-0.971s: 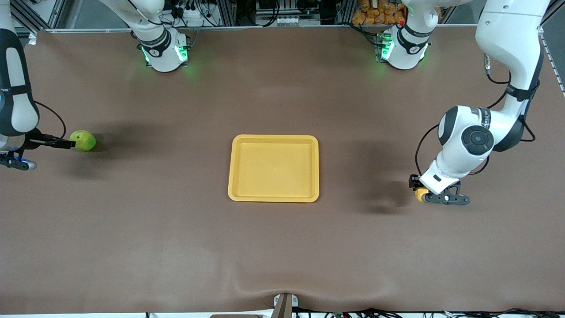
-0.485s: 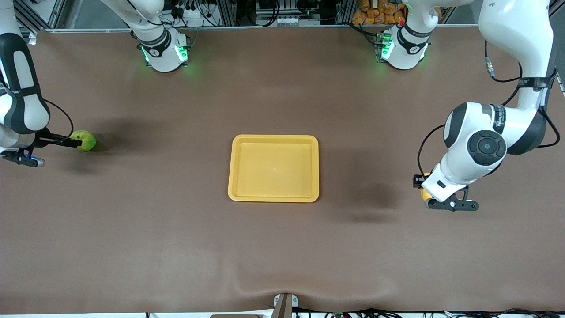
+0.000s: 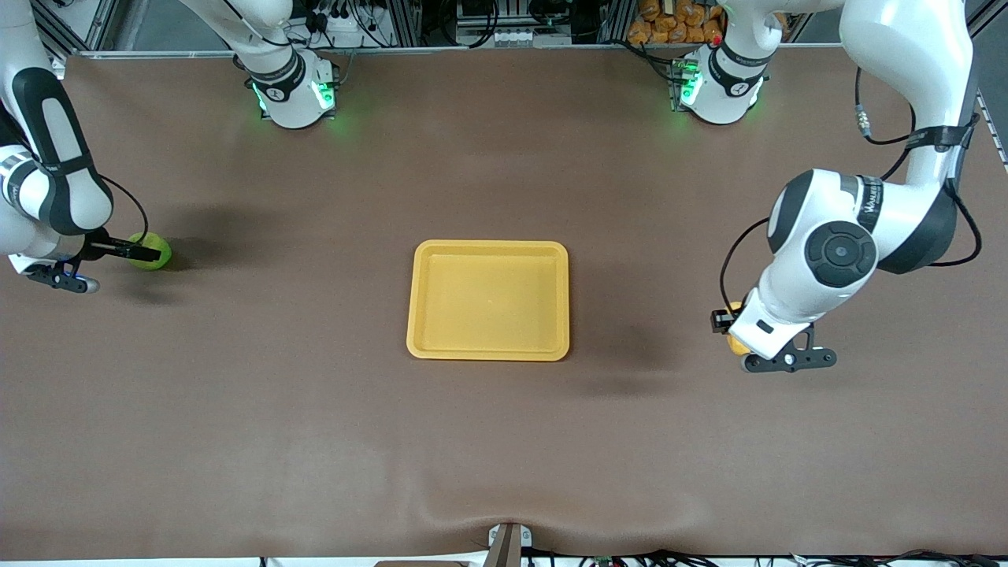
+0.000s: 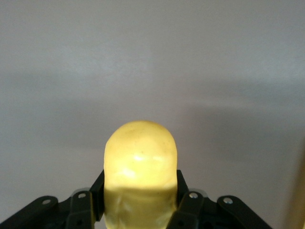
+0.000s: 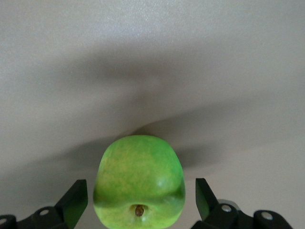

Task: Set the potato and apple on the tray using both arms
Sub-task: 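Carry the potato with the left gripper over the yellow tray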

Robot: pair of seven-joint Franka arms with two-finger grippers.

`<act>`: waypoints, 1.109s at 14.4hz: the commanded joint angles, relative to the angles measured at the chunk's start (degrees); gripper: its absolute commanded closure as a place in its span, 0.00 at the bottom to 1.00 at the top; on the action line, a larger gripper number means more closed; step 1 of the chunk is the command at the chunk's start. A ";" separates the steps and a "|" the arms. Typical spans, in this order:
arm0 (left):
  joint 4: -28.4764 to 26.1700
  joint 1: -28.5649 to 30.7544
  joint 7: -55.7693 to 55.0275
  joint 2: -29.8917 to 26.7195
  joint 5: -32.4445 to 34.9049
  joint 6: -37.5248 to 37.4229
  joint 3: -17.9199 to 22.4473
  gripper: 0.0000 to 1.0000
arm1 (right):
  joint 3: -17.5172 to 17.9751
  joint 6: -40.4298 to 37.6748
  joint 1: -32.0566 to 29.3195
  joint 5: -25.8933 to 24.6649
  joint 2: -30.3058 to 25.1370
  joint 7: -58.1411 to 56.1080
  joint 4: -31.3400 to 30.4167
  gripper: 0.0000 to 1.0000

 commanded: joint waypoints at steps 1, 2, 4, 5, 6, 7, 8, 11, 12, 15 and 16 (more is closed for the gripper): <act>2.93 -2.42 -6.31 1.04 -0.72 -2.04 -0.35 1.00 | 0.96 4.65 -1.43 -0.03 -0.35 -0.55 -3.14 0.00; 3.28 -3.74 -9.04 1.83 -0.72 -2.04 -0.35 1.00 | 0.96 6.32 -1.52 -0.03 -0.26 -0.64 -4.11 0.00; 3.72 -6.72 -14.57 2.53 -0.72 -2.04 -0.35 1.00 | 0.96 6.60 -1.52 0.06 -0.26 -0.55 -4.65 0.14; 3.99 -8.22 -17.65 3.06 -0.72 -2.04 -0.35 1.00 | 0.96 6.60 -1.78 0.06 -0.26 -0.55 -4.65 0.40; 4.16 -10.06 -20.55 3.33 -0.72 -2.04 -0.35 1.00 | 1.04 6.51 -2.05 0.06 -0.26 -0.55 -4.65 0.70; 4.34 -11.56 -23.10 3.77 -0.63 -2.04 -0.35 1.00 | 1.04 5.99 -1.87 0.06 -0.26 -0.55 -4.65 0.95; 4.78 -13.05 -24.69 4.20 -0.46 -2.04 -0.35 1.00 | 1.04 5.38 -1.79 0.06 -0.35 -0.64 -4.56 1.00; 5.13 -19.11 -26.20 5.70 -0.37 -2.04 -0.26 1.00 | 1.13 1.17 -1.43 0.06 -0.96 -2.03 -3.25 1.00; 5.83 -20.61 -26.29 6.92 -0.11 -2.04 -0.26 1.00 | 1.13 -1.11 -1.43 0.06 -0.97 -2.83 -1.85 1.00; 8.64 -27.81 -27.16 11.23 1.03 -2.04 0.79 1.00 | 1.40 -9.54 -1.34 0.49 -1.14 -3.10 2.11 1.00; 9.08 -29.48 -28.91 12.37 3.13 -2.04 1.05 1.00 | 1.48 -12.70 -1.17 1.89 -1.32 -3.10 3.42 1.00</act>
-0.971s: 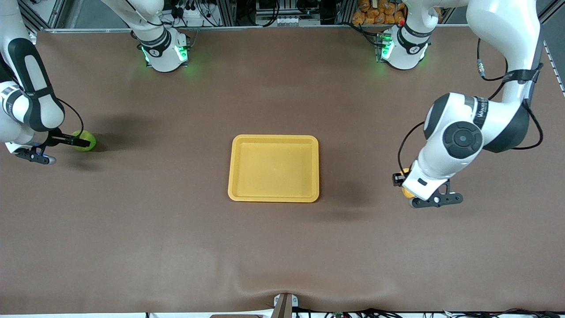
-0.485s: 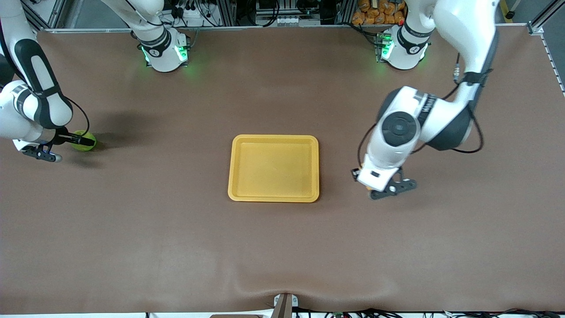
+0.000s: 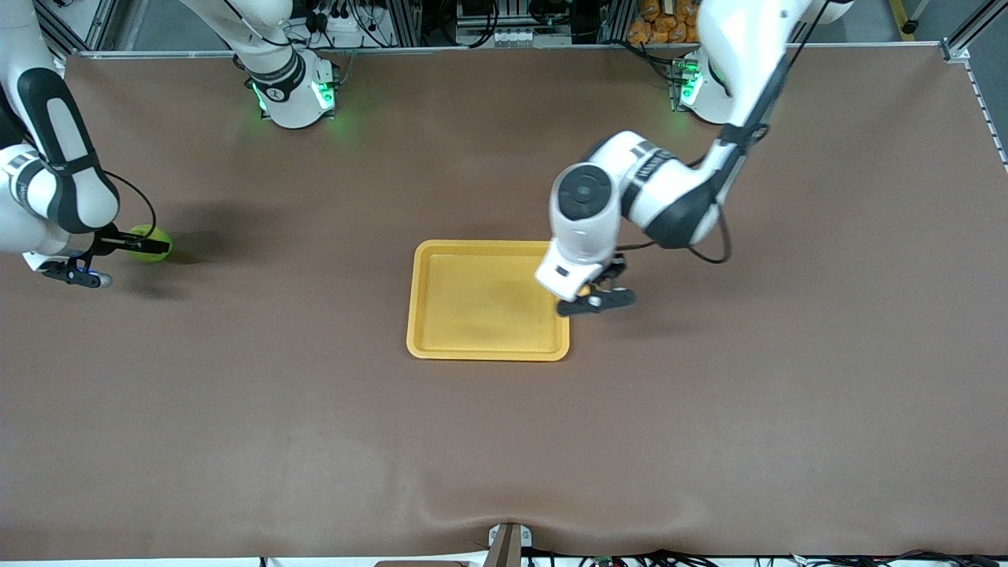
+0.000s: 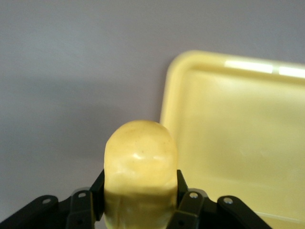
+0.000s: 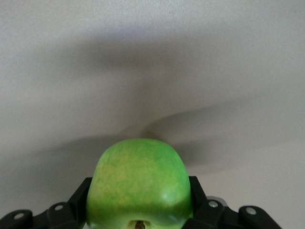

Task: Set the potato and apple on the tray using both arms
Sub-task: 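Carry the potato with the left gripper over the yellow tray, then lower the potato into the tray while the right gripper lifts the apple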

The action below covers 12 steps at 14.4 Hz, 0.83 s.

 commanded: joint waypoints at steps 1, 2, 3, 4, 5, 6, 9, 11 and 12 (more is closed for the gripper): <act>5.00 -5.48 -4.84 5.62 5.32 -1.43 1.30 1.00 | 1.09 -9.13 -0.86 3.52 -1.27 -1.40 4.26 1.00; 7.45 -6.63 -7.39 7.90 7.00 -1.52 1.30 1.00 | 1.09 -12.99 -0.33 4.93 -1.36 -1.40 6.19 1.00; 9.04 -7.60 -8.81 9.92 7.88 -1.43 1.30 1.00 | 1.09 -16.16 0.63 5.56 -1.36 -0.53 7.86 1.00; 9.41 -8.56 -9.26 10.99 9.11 -1.43 1.30 1.00 | 1.00 -18.89 1.68 6.17 -1.53 0.35 9.36 1.00; 9.41 -9.27 -9.26 11.78 10.43 -1.43 1.30 1.00 | 1.00 -21.35 2.56 6.27 -1.45 2.80 10.85 1.00; 9.41 -9.80 -9.26 12.40 10.96 -1.43 1.30 1.00 | 1.09 -23.12 3.62 6.27 -1.45 5.69 11.65 1.00; 9.32 -10.07 -9.09 13.54 12.02 -1.43 1.30 1.00 | 1.09 -26.38 7.65 6.27 -2.85 14.74 12.36 1.00; 9.41 -10.15 -9.17 14.33 13.25 -1.08 1.30 1.00 | 1.26 -27.96 10.47 6.27 -3.55 21.16 12.71 1.00; 9.41 -10.68 -9.17 14.69 13.25 -0.82 1.30 1.00 | 1.35 -28.84 11.79 6.27 -3.64 23.89 13.15 1.00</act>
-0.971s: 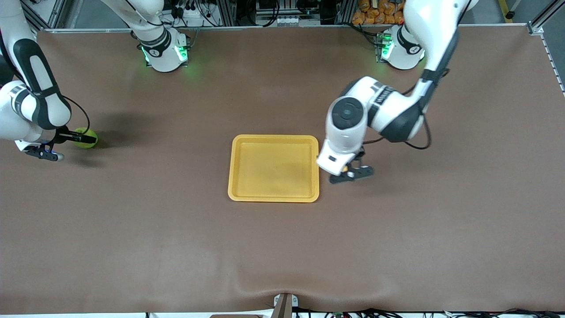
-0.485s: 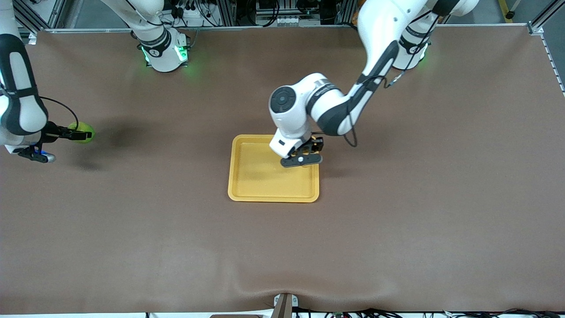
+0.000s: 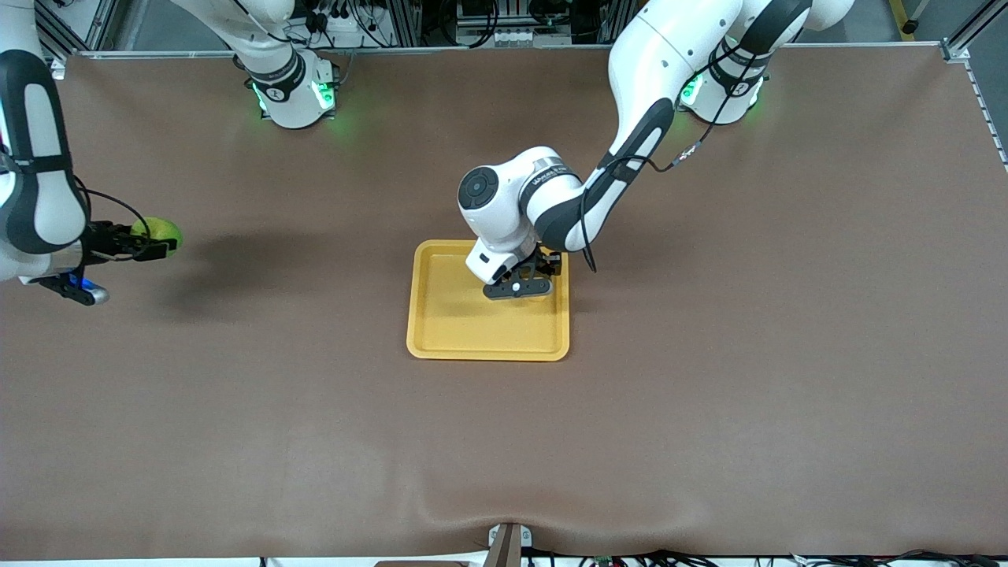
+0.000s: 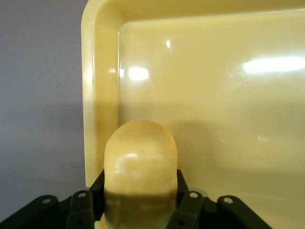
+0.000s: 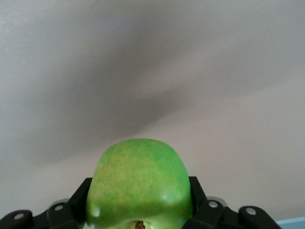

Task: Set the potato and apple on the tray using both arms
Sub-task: 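Lower the potato into the tray while the right gripper lifts the apple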

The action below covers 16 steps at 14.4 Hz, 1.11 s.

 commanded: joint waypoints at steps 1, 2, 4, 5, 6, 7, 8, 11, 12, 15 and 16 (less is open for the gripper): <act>2.02 -1.26 -0.72 1.45 1.78 -0.82 0.49 1.00 | -0.14 -3.11 3.79 0.21 -1.71 8.03 0.95 1.00; 2.02 -1.26 -0.63 1.63 1.78 -0.73 0.58 1.00 | 0.47 -4.07 4.85 0.30 -1.80 10.49 1.56 1.00; 2.02 -1.34 -0.81 1.81 1.78 -0.73 1.62 1.00 | 2.58 -4.17 5.30 0.82 -1.97 14.71 1.75 1.00; 2.02 -1.26 -1.94 1.81 1.78 -0.73 2.07 1.00 | 3.46 -4.17 5.30 2.48 -2.06 16.65 1.83 1.00; 1.93 -1.00 -3.08 1.72 1.78 -0.73 2.16 1.00 | 4.42 -4.26 5.30 3.10 -2.06 18.84 1.92 1.00; 1.84 -0.64 -2.92 1.81 1.87 -0.73 2.16 1.00 | 5.56 -4.35 5.39 3.20 -2.24 21.04 2.01 1.00; 1.67 -0.47 -2.57 1.89 1.87 -0.73 2.16 1.00 | 7.05 -4.35 5.39 3.20 -2.33 23.67 2.45 1.00; 1.67 -0.47 -3.09 2.33 1.87 -0.73 2.16 0.93 | 11.36 -3.91 5.39 4.69 -2.24 32.02 2.80 1.00; 1.67 -0.47 -3.27 2.33 1.78 -0.73 2.16 0.80 | 12.25 -3.73 5.39 5.22 -2.15 34.22 2.89 1.00; 1.67 0.06 -3.36 2.51 1.78 -0.73 2.25 0.60 | 14.01 -3.21 5.39 5.92 -2.06 37.67 3.24 1.00; 1.67 0.24 -3.27 2.42 1.61 -0.73 2.16 0.47 | 14.10 -3.03 5.74 6.45 -2.06 38.02 3.24 1.00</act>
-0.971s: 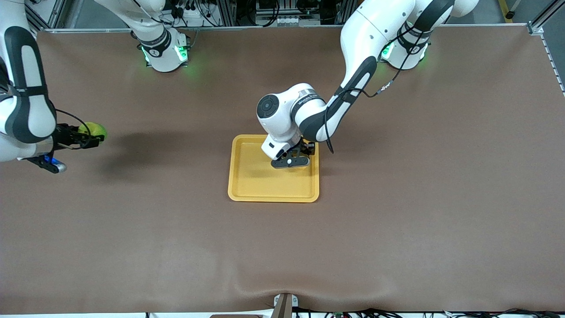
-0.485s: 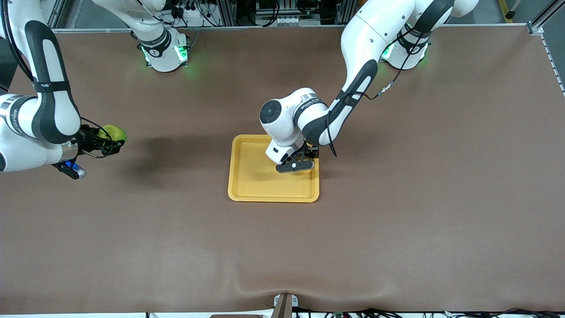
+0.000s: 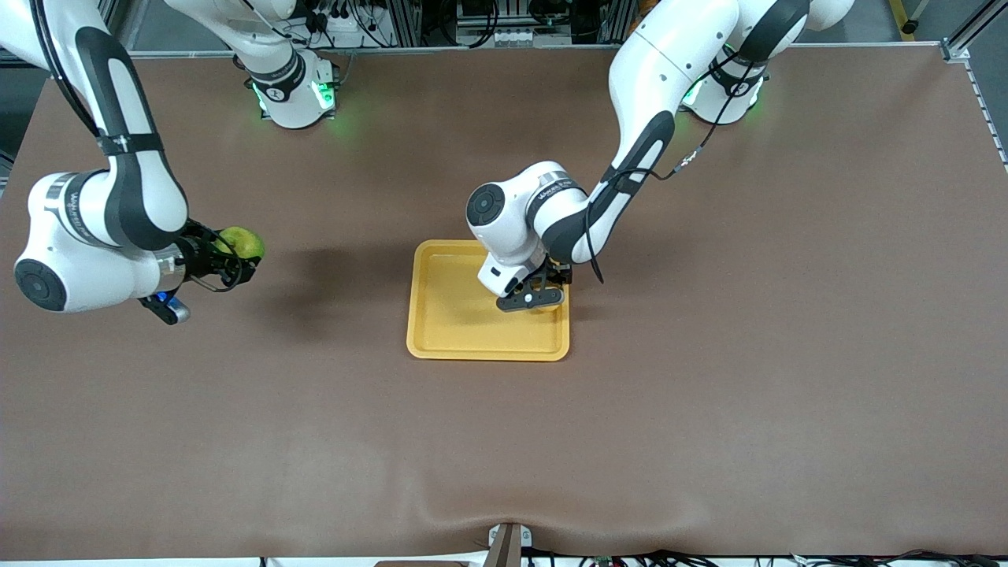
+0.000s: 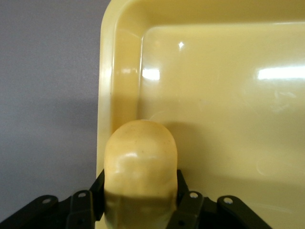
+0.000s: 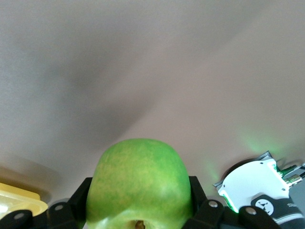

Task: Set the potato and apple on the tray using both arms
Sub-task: 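Lower the potato into the tray while the right gripper lifts the apple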

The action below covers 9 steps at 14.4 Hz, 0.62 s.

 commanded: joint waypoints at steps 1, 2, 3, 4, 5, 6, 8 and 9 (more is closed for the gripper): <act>1.49 0.22 -1.32 0.71 0.98 -0.74 -0.04 0.09 | 0.23 0.13 0.90 3.01 -0.83 2.98 0.15 1.00; 1.49 0.22 -1.32 0.62 0.98 -0.74 -0.04 0.00 | 0.22 0.83 1.52 3.72 -0.82 4.99 0.23 1.00; 1.57 0.31 -1.23 0.27 0.54 -0.74 -0.04 0.00 | 0.31 1.53 2.66 3.82 -0.65 7.18 0.41 1.00; 1.83 1.09 -1.15 -0.08 -0.25 -0.74 -0.13 0.00 | 0.31 2.24 3.80 3.82 -0.47 8.86 0.41 1.00; 1.84 1.97 -0.97 -1.04 -1.04 -0.74 -0.30 0.00 | 0.31 3.03 4.77 3.90 -0.39 10.36 0.41 1.00; 1.84 2.24 -0.79 -1.92 -1.91 -1.00 -0.48 0.00 | 0.31 3.82 5.47 4.51 -0.38 11.68 0.41 1.00; 1.84 3.38 -0.36 -4.12 -3.06 -1.35 -0.48 0.00 | 0.23 5.31 6.88 6.97 -0.21 13.79 0.41 1.00; 1.84 4.60 0.43 -5.17 -3.85 -1.44 -0.66 0.00 | 0.31 6.28 7.67 7.16 0.05 15.19 0.41 1.00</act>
